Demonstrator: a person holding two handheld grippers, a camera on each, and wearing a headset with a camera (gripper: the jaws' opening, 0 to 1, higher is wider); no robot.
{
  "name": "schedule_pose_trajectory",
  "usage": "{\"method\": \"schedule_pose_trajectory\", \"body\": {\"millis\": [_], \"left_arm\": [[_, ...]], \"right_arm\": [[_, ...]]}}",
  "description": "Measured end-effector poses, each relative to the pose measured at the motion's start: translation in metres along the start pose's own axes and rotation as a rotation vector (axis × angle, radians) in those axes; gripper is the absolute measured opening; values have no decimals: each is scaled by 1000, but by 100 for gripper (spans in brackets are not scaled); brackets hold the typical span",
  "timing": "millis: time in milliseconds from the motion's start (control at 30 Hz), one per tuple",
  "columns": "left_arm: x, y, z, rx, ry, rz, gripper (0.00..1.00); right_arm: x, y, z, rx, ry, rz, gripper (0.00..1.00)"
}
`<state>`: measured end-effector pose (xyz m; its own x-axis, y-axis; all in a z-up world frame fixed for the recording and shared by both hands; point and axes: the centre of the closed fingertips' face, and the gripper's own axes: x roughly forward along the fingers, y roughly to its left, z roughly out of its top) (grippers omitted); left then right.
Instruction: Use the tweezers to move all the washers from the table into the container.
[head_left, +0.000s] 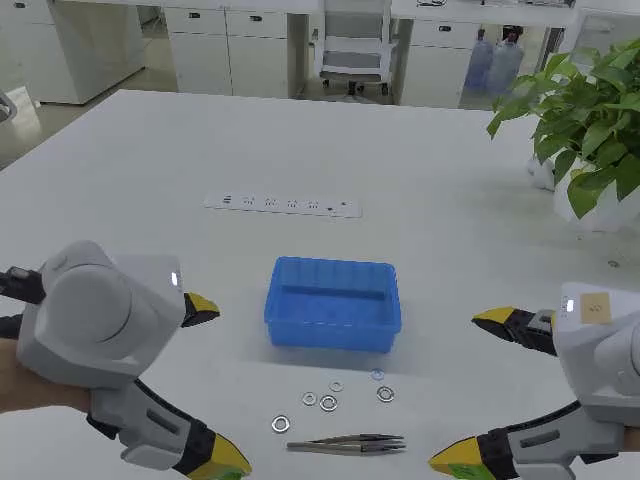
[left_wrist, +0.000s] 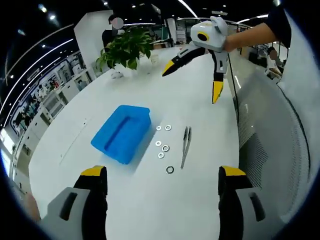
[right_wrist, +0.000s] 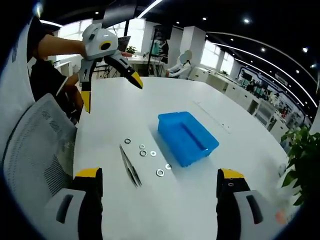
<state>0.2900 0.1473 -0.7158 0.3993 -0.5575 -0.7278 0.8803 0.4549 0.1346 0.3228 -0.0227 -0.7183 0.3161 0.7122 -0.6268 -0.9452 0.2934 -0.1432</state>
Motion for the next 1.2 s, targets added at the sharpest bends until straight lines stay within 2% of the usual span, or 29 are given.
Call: {"method": "schedule_pose_trajectory", "body": {"millis": [67, 133, 267, 667, 1200], "left_arm": [[0, 1, -9, 4, 30, 5, 97], [0, 1, -10, -10, 25, 6, 97], [-1, 0, -9, -41, 3, 6, 97], [0, 2, -11, -50, -2, 13, 96], [-2, -3, -7, -70, -22, 0, 96]], "right_arm": [[1, 0, 0, -1, 2, 1, 95], [1, 0, -1, -1, 4, 3, 95], [1, -1, -2, -1, 9, 3, 94], [3, 3, -2, -13, 29, 10, 93], [0, 4, 0, -7, 28, -6, 93]]}}
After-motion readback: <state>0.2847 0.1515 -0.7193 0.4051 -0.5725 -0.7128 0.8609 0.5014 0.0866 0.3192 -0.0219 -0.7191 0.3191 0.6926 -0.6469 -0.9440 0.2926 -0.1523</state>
